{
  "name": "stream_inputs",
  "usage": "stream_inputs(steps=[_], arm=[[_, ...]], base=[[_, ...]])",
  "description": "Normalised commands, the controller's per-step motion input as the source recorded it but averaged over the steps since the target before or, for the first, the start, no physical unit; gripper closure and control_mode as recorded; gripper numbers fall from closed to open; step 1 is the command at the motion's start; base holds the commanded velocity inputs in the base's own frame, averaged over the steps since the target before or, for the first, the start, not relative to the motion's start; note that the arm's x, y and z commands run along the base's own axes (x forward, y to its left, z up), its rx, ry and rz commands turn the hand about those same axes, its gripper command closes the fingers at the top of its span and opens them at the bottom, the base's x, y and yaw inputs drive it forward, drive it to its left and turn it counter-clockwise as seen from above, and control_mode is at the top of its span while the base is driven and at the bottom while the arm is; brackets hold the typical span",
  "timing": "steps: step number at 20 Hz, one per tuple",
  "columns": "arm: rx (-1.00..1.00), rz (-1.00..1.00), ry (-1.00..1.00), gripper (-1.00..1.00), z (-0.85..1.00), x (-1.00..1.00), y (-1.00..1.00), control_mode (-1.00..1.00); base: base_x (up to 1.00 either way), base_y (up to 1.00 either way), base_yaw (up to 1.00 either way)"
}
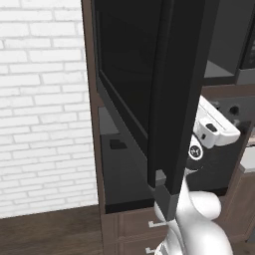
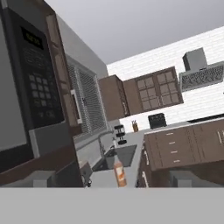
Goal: Pick the lime from the sink and place it in the bowl. Then pick the bowl and place it in the microwave. Then close the microwave door and press the start button.
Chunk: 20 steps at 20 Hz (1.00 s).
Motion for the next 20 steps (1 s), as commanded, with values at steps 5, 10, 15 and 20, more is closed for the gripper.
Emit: stream_inputs(steps=[5, 10, 15, 20], arm=[[-0.26, -0.09, -0.18, -1.00, -0.21, -0.08, 0.20, -1.00], [-0.24, -0.03, -0.13, -1.00, -0.40, 0.00, 0.24, -1.00], [-0.16, 0.00, -0.12, -1.00, -0.30, -0.03, 0.51, -1.00], [-0.06, 0.00, -0.06, -1.00, -0.18, -0.26, 0.69, -1.00]], base=[[0.00, 0.00, 0.00], [0.00, 0.00, 0.00], [0.00, 0.00, 0.00], [0.00, 0.00, 0.00]])
